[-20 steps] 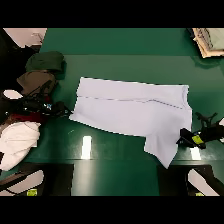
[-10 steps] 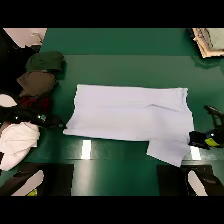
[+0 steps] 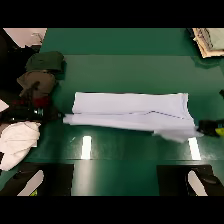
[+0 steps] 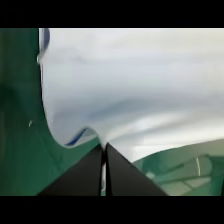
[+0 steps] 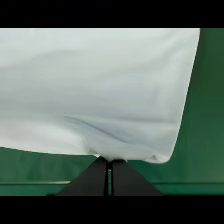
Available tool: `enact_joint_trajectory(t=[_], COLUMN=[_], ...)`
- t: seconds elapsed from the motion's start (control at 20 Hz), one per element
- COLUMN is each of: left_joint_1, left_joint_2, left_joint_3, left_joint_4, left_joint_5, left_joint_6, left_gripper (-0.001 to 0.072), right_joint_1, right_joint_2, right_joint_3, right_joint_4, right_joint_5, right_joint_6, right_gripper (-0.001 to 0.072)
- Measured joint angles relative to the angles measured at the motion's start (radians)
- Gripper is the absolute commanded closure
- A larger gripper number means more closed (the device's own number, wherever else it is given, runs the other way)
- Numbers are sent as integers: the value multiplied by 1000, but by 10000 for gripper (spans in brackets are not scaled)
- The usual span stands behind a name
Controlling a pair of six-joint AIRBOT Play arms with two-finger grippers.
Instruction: Fold the shirts.
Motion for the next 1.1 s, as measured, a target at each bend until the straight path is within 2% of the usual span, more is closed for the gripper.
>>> enact_joint_trajectory(t=[0.2,0.5,0.55,0.6,0.65,0.7,0.75,0.85,0.9,0.95,1.0,1.1], left_joint_1=[-1,0,0,0,0,1,1,0,1,1,-3,-20], left_joint_2=[-124,-401,-441,-479,-509,-533,-552,-574,-581,-584,-587,-590], left_joint_3=[101,256,281,307,331,351,373,418,443,465,484,508], left_joint_4=[-44,-155,-170,-181,-195,-208,-219,-239,-244,-251,-253,-258], left_joint_5=[104,152,156,160,164,167,166,158,143,116,81,13], left_joint_6=[-1,53,60,66,69,69,72,75,77,82,92,121], left_gripper=[683,681,582,273,142,160,160,162,285,599,681,682], right_joint_1=[19,97,105,112,116,116,111,90,74,58,39,-8], right_joint_2=[-212,-505,-544,-582,-614,-645,-671,-708,-718,-719,-713,-687], right_joint_3=[151,344,368,393,415,439,460,502,519,528,529,505], right_joint_4=[22,23,23,24,29,47,76,165,206,240,265,293], right_joint_5=[-84,-166,-170,-176,-182,-189,-194,-202,-202,-200,-192,-172], right_joint_6=[-29,-46,-45,-35,-19,-10,-1,11,13,13,9,-20], right_gripper=[694,693,691,647,442,271,217,216,216,216,216,216])
